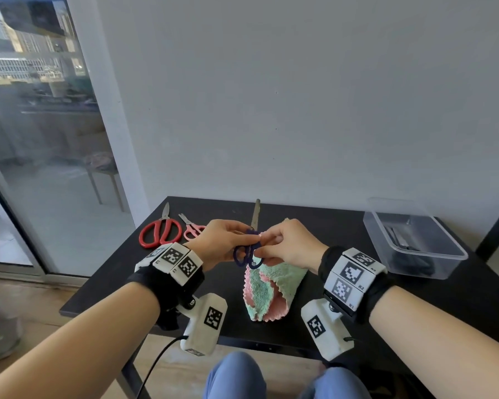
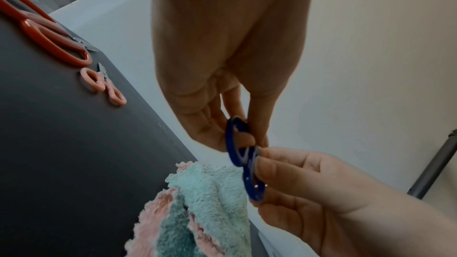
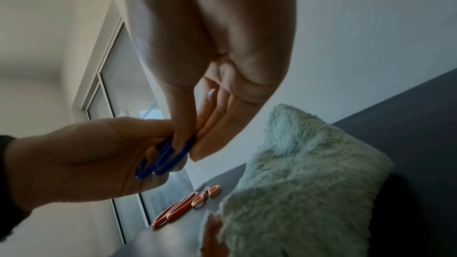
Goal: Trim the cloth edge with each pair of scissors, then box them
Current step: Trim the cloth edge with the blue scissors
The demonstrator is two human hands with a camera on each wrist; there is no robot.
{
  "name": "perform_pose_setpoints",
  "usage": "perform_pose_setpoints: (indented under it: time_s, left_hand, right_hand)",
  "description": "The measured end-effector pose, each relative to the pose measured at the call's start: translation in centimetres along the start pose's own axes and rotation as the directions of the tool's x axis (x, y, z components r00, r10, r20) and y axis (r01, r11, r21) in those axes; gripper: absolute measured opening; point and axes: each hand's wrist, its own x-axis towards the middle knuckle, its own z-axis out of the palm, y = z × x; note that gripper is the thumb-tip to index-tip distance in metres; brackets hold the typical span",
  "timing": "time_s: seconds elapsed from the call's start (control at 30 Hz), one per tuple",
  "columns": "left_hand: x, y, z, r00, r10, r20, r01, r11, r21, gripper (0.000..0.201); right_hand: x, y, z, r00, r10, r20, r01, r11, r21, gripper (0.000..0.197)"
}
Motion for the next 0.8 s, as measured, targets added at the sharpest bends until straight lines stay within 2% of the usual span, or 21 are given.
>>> perform_pose_setpoints:
  time_s: [0.1,0.33,0.5,0.67,0.8]
  left_hand:
    - [0.1,-0.1,-0.1,1.000,-0.002,0.023,0.002,1.000,-0.023,0.014]
    - [0.5,0.0,-0.8,0.999,0.006,0.043,-0.008,0.999,0.040,0.006]
    - [1.0,-0.3,-0.9,0.997,0.026,0.072,-0.029,0.999,0.033,0.023]
    - [1.0,-0.8,-1.3,0.995,-0.005,0.102,0.000,0.999,0.046,0.015]
    - [1.1,-1.0,-2.3,0.995,-0.034,0.089,0.029,0.998,0.063,0.023]
  right_hand:
    - [0.2,0.4,-0.2,1.000,0.008,0.014,-0.008,1.000,0.019,0.023]
    - [0.4,1.3,-0.8,0.998,0.000,0.068,0.002,1.000,-0.026,0.023]
    - [0.4,1.3,-0.8,0.996,-0.001,0.087,0.002,1.000,-0.010,0.025]
    - [0.6,1.2,-0.8,0.994,-0.011,0.111,0.014,1.000,-0.027,0.025]
    - [0.6,1.0,-1.4,0.995,0.007,0.097,-0.001,0.998,-0.061,0.025]
